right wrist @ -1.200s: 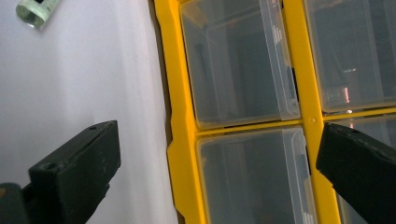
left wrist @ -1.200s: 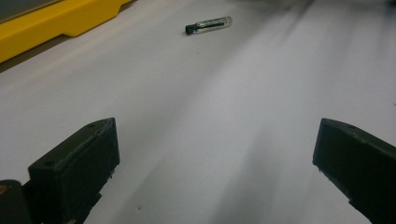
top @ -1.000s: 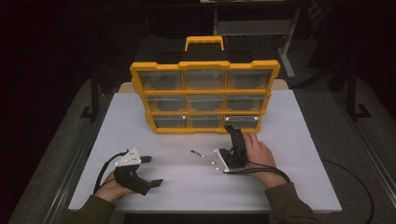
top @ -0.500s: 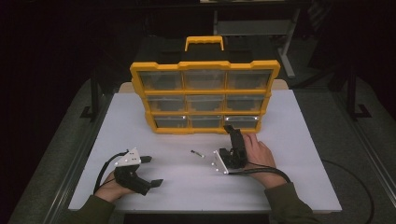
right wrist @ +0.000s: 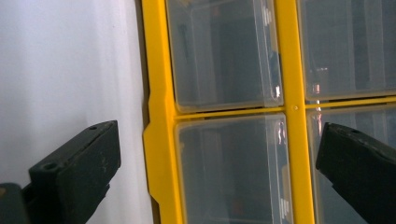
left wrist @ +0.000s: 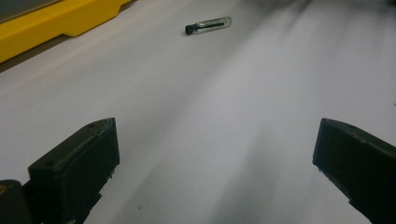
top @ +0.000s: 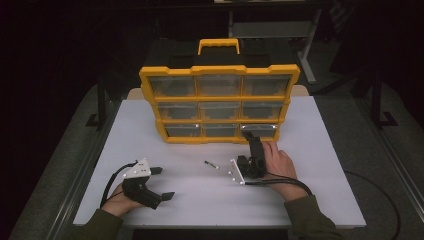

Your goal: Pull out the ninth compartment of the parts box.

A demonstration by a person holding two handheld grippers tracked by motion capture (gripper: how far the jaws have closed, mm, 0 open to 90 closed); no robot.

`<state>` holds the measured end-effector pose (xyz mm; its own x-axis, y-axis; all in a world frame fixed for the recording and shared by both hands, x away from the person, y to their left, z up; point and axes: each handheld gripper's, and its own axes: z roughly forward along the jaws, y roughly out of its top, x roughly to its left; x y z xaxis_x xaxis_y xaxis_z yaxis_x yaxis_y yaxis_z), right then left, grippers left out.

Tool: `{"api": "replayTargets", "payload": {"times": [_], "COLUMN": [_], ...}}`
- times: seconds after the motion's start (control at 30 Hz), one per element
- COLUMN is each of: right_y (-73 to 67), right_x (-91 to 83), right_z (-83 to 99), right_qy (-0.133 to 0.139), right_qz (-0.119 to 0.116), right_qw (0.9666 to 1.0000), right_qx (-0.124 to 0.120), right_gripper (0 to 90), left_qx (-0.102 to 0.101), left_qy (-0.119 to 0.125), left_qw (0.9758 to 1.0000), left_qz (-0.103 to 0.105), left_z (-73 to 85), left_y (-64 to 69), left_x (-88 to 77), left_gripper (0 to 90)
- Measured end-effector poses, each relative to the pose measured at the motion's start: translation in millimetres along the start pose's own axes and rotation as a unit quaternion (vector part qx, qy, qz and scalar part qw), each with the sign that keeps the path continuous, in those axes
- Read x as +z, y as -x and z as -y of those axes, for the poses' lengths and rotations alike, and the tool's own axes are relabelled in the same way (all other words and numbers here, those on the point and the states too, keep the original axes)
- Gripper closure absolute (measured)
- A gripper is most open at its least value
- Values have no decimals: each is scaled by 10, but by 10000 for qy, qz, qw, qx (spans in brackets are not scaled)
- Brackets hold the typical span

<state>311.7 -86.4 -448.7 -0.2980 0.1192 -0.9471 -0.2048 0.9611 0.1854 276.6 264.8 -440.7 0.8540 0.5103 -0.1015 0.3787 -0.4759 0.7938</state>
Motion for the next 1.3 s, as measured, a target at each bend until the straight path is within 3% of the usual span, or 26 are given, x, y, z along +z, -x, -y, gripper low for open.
{"api": "replayTargets", "payload": {"times": [1.3], "right_y": [205], "right_x": [114], "right_z": [142], "right_qy": [-262], "right_qz": [388], "right_qw": [9989], "right_qx": [-8], "right_gripper": [0], "left_qx": [-7], "left_qy": [14], "left_qw": [10000], "left_qz": [19], "left_z": [1], "left_y": [0], "left_x": [14], "left_gripper": [2]}}
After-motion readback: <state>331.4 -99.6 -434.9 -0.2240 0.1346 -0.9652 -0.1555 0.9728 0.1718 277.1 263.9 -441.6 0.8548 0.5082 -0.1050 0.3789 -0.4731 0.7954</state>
